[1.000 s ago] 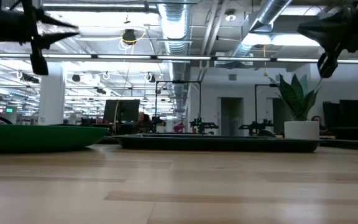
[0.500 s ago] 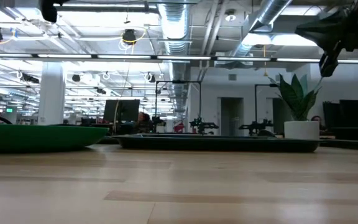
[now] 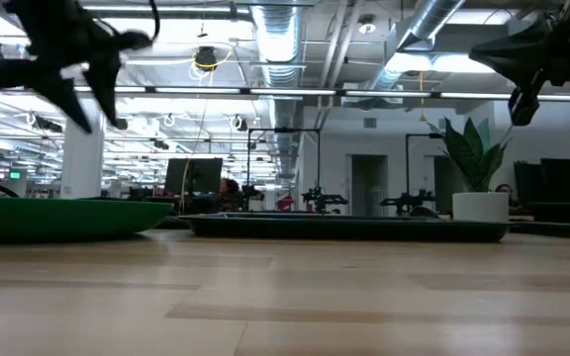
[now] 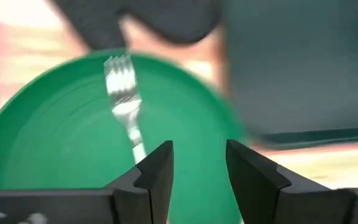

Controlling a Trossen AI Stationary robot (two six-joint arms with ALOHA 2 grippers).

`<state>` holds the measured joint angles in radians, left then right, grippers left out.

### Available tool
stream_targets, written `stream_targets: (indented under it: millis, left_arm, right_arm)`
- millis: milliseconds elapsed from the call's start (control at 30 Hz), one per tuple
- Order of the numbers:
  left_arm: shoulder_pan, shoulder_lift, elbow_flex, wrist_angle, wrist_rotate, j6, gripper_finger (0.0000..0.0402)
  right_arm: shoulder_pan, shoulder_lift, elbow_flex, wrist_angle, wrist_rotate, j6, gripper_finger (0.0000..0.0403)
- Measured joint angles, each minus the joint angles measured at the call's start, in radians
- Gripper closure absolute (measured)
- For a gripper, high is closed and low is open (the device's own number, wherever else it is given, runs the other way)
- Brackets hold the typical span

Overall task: Pick and place plate/cup/fork/spoon on tray
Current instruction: Put the orange fork on the black tray

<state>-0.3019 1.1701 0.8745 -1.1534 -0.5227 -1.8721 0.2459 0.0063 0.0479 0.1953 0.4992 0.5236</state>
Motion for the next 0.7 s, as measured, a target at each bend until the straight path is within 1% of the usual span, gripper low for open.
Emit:
stream_targets:
  millis: [133,200,267,333,400,533,700]
  left_arm:
    - [0.004,0.135,-0.003,-0.011,0.076,-0.009,0.027]
    - [0.011,0.185,-0.022,0.037,0.103,-0.007,0.0265]
    - [0.019,0.22,-0.055,0.144,0.121,-0.001,0.0254]
    - [0.029,0.245,-0.095,0.251,0.126,0.015,0.024]
    - [0.044,0.268,-0.131,0.318,0.141,0.015,0.0224]
    - [0.065,0.289,-0.156,0.328,0.156,0.005,0.02]
    - [0.086,0.279,-0.152,0.331,0.158,0.064,0.0188]
  right_arm:
    - [0.0,0.0,0.0,0.006,0.0,0.0,0.0351]
    - [0.0,0.0,0.0,0.006,0.0,0.0,0.0351]
    - [0.0,0.0,0.0,0.007,0.0,0.001,0.0351]
    - [0.0,0.0,0.0,0.007,0.0,0.001,0.0351]
    - [0.0,0.0,0.0,0.007,0.0,0.001,0.0351]
    - [0.0,0.0,0.0,0.008,0.0,0.008,0.0351]
    - [0.0,0.0,0.001,0.007,-0.001,0.029,0.0351]
